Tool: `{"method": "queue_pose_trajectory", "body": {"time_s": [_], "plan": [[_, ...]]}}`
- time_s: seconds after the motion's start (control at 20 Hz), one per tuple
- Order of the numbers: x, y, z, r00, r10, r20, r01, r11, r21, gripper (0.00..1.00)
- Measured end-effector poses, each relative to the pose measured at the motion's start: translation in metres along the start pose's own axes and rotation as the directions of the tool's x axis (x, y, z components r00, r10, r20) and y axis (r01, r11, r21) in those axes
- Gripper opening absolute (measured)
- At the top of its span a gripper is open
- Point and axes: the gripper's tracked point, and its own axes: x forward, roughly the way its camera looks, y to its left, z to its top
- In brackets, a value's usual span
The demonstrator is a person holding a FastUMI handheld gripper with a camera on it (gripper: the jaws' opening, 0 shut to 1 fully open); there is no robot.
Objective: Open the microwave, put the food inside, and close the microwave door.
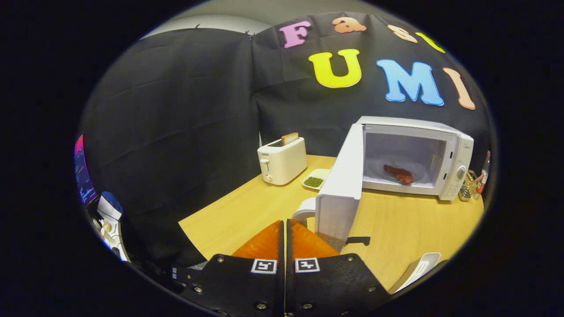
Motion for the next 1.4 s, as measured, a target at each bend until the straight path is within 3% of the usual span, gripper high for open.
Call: {"method": "queue_pose_trajectory", "body": {"time_s": [0.6,1.4], "plan": [[-0.030,-0.037,-0.013,1.000,-0.025,-0.014,0.025,0.999,0.022,0.01],[-0.045,-0.162,0.011,0.971,-0.238,-0.006,0.237,0.968,0.078,0.02]]}}
